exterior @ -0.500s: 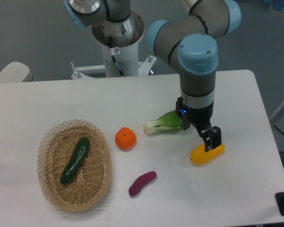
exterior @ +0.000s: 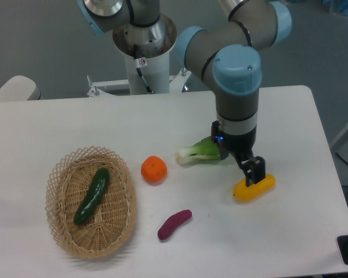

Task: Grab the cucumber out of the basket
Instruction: 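Lift the gripper up from beside the yellow fruit, then move the gripper over the basket above the green cucumber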

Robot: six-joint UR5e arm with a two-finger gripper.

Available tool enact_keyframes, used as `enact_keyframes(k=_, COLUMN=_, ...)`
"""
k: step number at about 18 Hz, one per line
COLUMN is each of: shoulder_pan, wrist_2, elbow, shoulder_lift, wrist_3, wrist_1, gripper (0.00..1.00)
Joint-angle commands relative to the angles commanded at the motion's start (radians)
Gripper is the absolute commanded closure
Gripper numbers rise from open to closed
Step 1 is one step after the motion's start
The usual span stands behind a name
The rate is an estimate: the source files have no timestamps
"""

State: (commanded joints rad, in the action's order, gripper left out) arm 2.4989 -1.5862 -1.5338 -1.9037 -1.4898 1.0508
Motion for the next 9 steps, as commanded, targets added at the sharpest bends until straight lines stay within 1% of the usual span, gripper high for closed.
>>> enact_keyframes(k=2, shoulder_pan=-0.014, wrist_2=0.008, elbow=-0.02, shoulder_lift=0.006, wrist_3=0.113, wrist_1=-0.002, gripper=0.0)
enact_keyframes(k=5, shoulder_pan=-0.07, wrist_2=0.008, elbow=-0.019, shoulder_lift=0.006, wrist_3=0.276, wrist_1=0.0, gripper=0.0)
enact_keyframes(k=9, shoulder_pan=-0.167, wrist_2=-0.001, elbow=-0.028, shoulder_lift=-0.011, wrist_3=0.586, wrist_1=0.0, gripper=0.0)
